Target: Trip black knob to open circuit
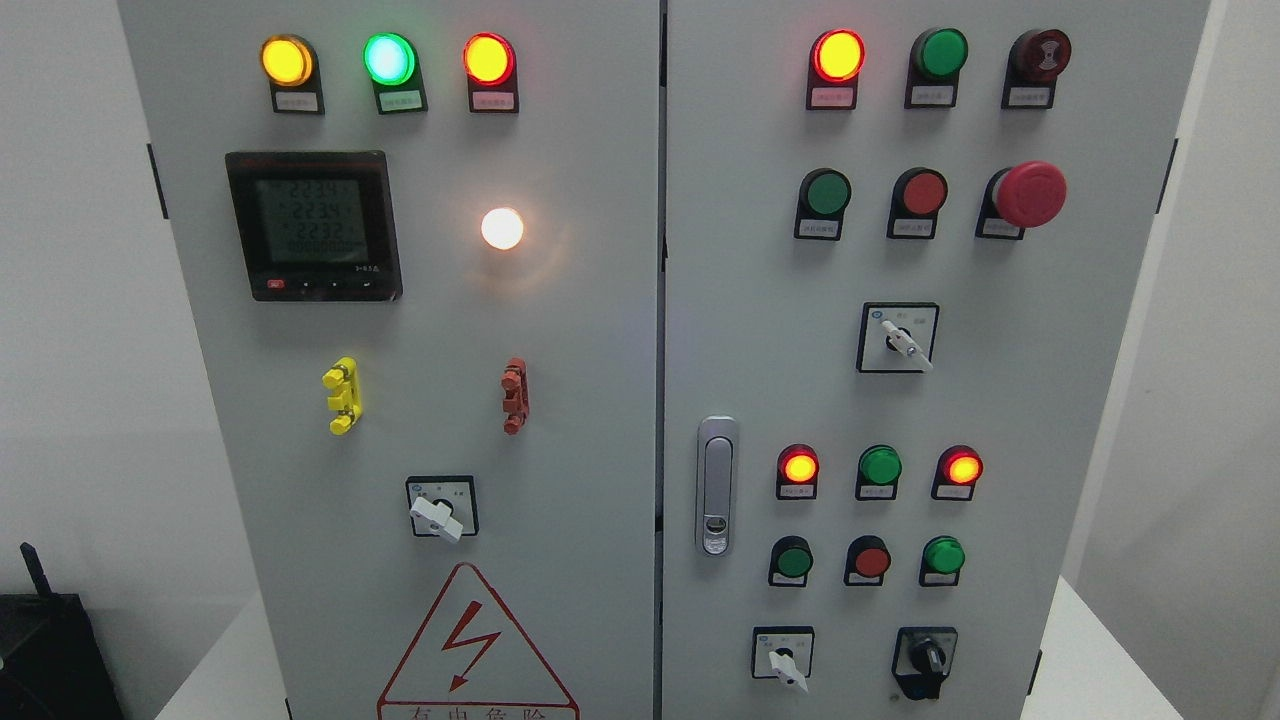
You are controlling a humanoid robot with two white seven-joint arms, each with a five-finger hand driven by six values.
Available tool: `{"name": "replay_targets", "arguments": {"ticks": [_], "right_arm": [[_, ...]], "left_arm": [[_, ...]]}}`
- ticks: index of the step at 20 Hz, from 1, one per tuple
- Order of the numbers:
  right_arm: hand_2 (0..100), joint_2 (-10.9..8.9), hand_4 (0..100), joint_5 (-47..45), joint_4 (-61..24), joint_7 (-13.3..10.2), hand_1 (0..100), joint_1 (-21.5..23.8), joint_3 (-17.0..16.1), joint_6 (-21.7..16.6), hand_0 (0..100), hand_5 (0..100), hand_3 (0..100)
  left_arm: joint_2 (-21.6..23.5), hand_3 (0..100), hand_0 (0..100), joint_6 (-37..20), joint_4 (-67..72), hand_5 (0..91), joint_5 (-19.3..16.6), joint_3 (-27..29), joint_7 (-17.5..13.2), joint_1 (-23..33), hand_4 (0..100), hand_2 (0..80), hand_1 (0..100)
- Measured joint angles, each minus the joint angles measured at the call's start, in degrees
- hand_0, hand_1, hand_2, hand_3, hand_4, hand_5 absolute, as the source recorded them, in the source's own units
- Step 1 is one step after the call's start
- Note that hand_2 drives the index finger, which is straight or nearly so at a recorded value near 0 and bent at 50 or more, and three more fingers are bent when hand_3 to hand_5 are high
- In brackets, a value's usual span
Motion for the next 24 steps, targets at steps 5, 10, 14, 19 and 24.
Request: {"name": "replay_targets", "arguments": {"ticks": [5, 10, 14, 19, 24], "right_arm": [[0, -0.94, 0, 0.07, -9.05, -1.03, 0, 0.20, 0.08, 0.71, 0, 0, 7], [0, -1.56, 0, 0.14, -16.64, -3.08, 0, -0.59, 0.09, 0.95, 0, 0, 7], [0, -1.88, 0, 0.18, -21.78, -3.66, 0, -1.20, 0.06, 2.38, 0, 0, 8], [0, -2.16, 8, 0.26, -27.23, -3.87, 0, -2.37, -0.01, 4.35, 0, 0, 14], [0, -2.32, 30, 0.32, -30.86, -4.71, 0, -4.07, -0.17, 6.54, 0, 5, 43]], "left_arm": [[0.00, 0, 12, 0.00, 0.00, 0.0, 0.00, 0.01, 0.00, 0.00, 0, 0.0, 39], [0.00, 0, 12, 0.00, 0.00, 0.0, 0.00, 0.00, 0.00, 0.00, 0, 0.0, 39], [0.00, 0, 12, 0.00, 0.00, 0.0, 0.00, 0.00, 0.00, 0.00, 0, 0.0, 39], [0.00, 0, 12, 0.00, 0.00, 0.0, 0.00, 0.00, 0.00, 0.00, 0, 0.0, 39], [0.00, 0, 12, 0.00, 0.00, 0.0, 0.00, 0.00, 0.00, 0.00, 0, 0.0, 39]]}}
